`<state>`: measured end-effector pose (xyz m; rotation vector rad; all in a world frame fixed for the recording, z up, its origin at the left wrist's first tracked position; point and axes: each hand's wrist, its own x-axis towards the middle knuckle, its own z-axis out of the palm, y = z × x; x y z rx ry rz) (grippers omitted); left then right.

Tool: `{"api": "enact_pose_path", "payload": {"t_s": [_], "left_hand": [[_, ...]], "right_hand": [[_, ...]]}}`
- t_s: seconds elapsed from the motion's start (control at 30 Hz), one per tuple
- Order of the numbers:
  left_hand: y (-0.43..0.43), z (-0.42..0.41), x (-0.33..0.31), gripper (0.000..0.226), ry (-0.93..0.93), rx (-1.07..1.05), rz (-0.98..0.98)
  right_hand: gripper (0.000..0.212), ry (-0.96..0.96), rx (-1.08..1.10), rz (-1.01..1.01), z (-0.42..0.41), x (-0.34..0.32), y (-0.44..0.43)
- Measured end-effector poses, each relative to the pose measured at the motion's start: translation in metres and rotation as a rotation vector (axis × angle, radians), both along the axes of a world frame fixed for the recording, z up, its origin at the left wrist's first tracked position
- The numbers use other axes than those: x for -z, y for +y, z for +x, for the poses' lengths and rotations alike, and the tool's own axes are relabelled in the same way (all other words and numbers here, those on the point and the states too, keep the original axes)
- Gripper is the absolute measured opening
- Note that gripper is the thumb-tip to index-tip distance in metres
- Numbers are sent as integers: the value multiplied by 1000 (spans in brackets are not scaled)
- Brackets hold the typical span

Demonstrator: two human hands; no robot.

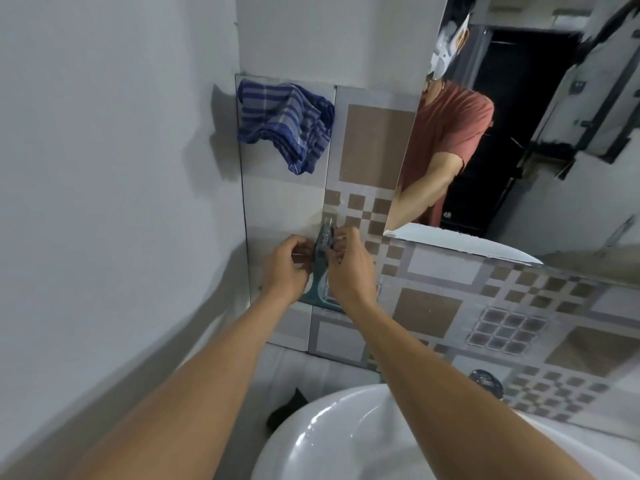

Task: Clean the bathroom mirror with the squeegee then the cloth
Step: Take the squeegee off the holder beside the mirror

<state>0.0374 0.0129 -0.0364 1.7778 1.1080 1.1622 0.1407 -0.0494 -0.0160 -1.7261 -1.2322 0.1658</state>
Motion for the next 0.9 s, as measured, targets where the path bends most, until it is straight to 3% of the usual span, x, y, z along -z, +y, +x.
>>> {"api": "enact_pose_path", "payload": {"t_s": [0.13,0.33,0.6,0.9], "left_hand": [[-1,0,1,36,-12,-12,45],[-6,-4,-8,30,-44,4,87],[-16,-10,-25,30,-60,31,89],[-39,-14,-67,37,-88,90,217]], "right_hand": [[27,49,-36,47,2,0,-2],[61,49,-126,57,6,-8,-2],[65,83,-176,49,10,-34,-9],[60,191,-250,106,20,-79,-36]]}}
